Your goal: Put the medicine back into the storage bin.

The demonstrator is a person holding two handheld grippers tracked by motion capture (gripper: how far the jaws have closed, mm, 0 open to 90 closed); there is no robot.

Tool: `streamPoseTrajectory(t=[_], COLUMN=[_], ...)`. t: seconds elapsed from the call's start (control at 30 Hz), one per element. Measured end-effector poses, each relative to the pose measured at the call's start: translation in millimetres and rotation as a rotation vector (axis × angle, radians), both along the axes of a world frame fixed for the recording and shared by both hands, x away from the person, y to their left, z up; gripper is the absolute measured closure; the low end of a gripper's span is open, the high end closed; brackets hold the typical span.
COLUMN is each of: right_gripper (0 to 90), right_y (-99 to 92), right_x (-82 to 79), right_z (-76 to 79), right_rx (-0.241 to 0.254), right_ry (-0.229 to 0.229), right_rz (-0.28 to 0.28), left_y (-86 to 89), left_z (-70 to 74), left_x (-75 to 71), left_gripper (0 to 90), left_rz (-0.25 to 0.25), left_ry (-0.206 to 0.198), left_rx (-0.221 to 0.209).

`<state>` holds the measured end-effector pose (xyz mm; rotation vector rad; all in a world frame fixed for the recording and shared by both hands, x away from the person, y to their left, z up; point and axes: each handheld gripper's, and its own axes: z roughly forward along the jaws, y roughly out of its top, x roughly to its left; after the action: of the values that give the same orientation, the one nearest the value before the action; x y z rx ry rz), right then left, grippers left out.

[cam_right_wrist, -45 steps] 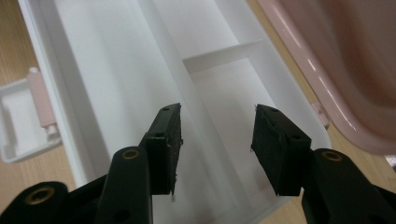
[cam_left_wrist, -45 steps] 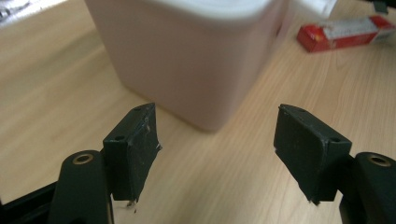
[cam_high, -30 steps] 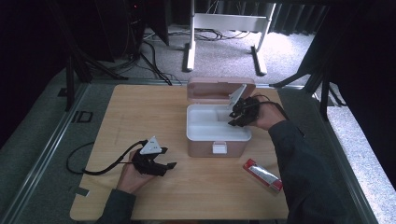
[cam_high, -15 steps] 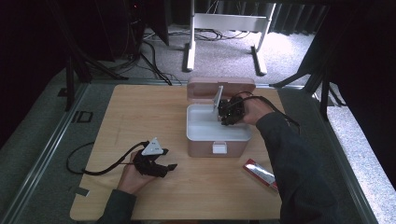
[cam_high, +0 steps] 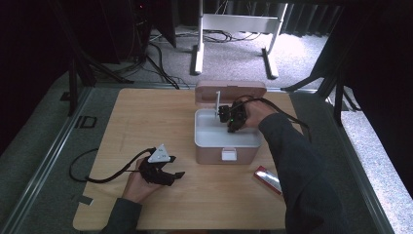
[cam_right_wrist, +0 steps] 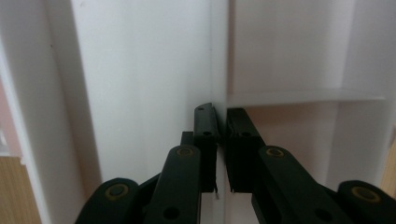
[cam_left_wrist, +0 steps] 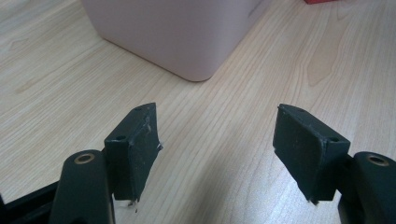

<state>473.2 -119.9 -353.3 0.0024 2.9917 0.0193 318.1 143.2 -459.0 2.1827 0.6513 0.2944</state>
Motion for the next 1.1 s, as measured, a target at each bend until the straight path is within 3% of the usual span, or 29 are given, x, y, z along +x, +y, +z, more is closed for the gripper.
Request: streamPoseTrajectory(t=[0.27,0.77,1.1], right_gripper=[86.7,87.6,89.1], right_y=[-0.6,-2.0,-5.5], right_x=[-0.4,-1.2,-2.7], right_z=[0.4,2.7,9.4], right_rx=[0.002,0.013,0.045], right_ry=[0.005,0.005,-0.004], right_rz=[0.023,0.018,0.017], left_y=[-0.7,-1.2,-1.7], left_z=[-1.0,-1.9,-2.5], left_x=[0.0,-0.5,-0.7], left_gripper=[31.7,32.2,32.7], left_rz=[-0.004,-0.018,-0.021], left_ry=[0.002,0.009,0.012], left_rx=[0.004,0.009,0.012])
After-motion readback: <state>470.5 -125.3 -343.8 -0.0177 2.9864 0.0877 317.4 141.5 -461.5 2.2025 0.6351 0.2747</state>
